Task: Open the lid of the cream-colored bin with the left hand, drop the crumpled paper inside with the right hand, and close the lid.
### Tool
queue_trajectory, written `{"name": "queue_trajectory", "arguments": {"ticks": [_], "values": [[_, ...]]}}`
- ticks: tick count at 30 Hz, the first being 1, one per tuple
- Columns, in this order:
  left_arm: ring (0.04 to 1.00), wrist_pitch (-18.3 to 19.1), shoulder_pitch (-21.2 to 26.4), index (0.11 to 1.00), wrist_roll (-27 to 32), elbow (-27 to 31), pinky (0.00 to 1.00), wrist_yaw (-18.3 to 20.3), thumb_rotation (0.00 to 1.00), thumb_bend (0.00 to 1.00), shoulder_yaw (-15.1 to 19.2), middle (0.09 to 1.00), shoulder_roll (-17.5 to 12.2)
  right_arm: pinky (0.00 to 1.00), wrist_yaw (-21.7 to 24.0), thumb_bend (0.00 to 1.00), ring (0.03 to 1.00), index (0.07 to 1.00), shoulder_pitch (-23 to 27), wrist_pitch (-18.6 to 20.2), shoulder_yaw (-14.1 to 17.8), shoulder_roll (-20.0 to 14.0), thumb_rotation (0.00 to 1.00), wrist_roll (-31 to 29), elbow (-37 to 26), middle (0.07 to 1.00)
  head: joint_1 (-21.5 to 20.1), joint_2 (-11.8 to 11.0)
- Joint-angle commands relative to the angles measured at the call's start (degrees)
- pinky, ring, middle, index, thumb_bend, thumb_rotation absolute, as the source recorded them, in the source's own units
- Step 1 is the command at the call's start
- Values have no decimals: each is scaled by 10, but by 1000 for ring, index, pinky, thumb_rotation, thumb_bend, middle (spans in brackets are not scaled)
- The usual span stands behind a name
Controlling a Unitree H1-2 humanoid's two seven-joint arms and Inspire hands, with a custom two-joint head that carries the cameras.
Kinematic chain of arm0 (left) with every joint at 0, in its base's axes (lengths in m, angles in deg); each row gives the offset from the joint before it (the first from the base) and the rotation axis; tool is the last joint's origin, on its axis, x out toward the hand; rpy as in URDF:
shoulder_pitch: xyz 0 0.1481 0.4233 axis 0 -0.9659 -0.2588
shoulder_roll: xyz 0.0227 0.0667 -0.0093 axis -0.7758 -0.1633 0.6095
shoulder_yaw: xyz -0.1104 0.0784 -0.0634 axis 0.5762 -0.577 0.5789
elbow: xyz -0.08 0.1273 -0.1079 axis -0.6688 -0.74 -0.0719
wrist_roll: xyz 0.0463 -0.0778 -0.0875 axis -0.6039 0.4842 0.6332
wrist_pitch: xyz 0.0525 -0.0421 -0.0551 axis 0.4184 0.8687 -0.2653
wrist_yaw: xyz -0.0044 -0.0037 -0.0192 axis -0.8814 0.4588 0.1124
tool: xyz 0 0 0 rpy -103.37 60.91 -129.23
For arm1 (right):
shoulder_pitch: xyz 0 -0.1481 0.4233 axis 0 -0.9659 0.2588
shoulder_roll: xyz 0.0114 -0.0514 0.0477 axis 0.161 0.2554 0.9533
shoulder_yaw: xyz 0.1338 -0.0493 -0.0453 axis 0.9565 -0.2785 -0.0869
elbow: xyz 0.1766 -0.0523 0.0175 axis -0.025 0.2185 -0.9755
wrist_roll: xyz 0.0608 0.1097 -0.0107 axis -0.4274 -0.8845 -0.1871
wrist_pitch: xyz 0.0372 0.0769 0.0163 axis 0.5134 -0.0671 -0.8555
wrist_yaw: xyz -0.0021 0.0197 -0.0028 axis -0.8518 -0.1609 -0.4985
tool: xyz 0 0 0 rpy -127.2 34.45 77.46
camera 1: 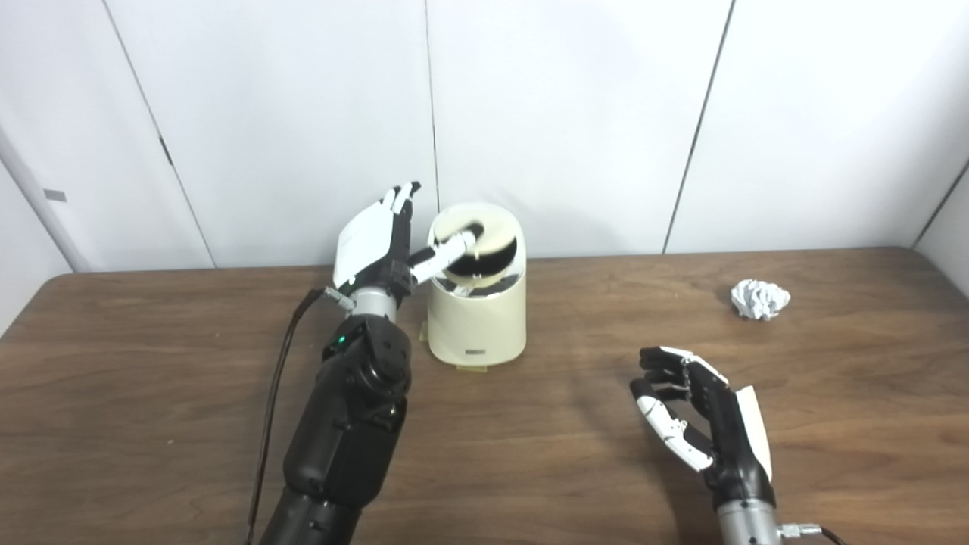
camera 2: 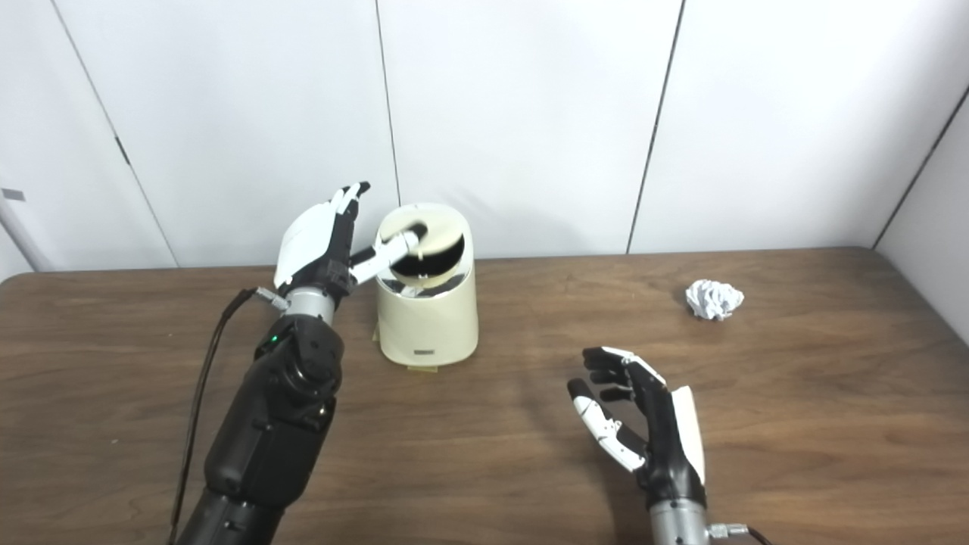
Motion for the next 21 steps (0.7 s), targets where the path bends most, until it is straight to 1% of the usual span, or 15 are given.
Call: {"name": "queue_trajectory", "arguments": {"ticks": [1, 5, 8, 10, 13, 16, 17, 19, 20, 21], "values": [[1000, -1, 36, 1000, 7, 28, 1000, -14, 1000, 842, 4, 1000, -1, 588, -5, 254, 674, 675, 16, -19, 1, 0, 512, -6, -9, 687, -1, 0], [1000, -5, 32, 1000, 26, 35, 1000, -13, 1000, 863, 5, 1000, -3, 595, -6, 255, 675, 675, 15, -9, 0, 1, 513, 2, -12, 686, 1, -2], [1000, -14, 21, 992, 44, 52, 1000, -25, 1000, 813, 10, 1000, 1, 586, -6, 242, 671, 675, 16, -14, -1, -1, 502, 1, -8, 686, -1, -4], [1000, -19, 9, 987, 58, 69, 1000, -32, 1000, 767, 14, 1000, 5, 588, -5, 234, 673, 677, 17, -21, -1, -1, 460, -5, -4, 689, 0, -4], [988, -16, -12, 997, 77, 104, 1000, -31, 1000, 742, 16, 1000, 10, 581, -8, 231, 664, 673, 19, -23, 0, 0, 438, -4, -2, 683, 0, -5], [968, -10, -36, 992, 100, 148, 892, -28, 1000, 752, 22, 1000, 18, 579, -10, 234, 659, 670, 19, -22, -1, -1, 434, 0, -1, 678, 0, -5], [965, -13, -44, 990, 107, 161, 873, -29, 1000, 754, 24, 1000, 20, 577, -11, 233, 658, 669, 19, -23, -1, -2, 432, 0, 0, 677, -1, -6], [951, -18, -59, 981, 120, 187, 842, -31, 1000, 747, 28, 990, 24, 582, -11, 245, 663, 671, 20, -25, -1, -4, 480, 0, 2, 680, 0, -7], [949, -30, -67, 980, 124, 198, 839, -36, 1000, 745, 28, 988, 23, 583, -11, 248, 664, 671, 20, -24, -1, -4, 492, 0, 2, 681, 0, -7], [946, -45, -76, 974, 126, 206, 840, -41, 1000, 720, 26, 983, 19, 586, -11, 247, 667, 672, 20, -25, -1, -5, 498, 0, 3, 682, 1, -7]]}}
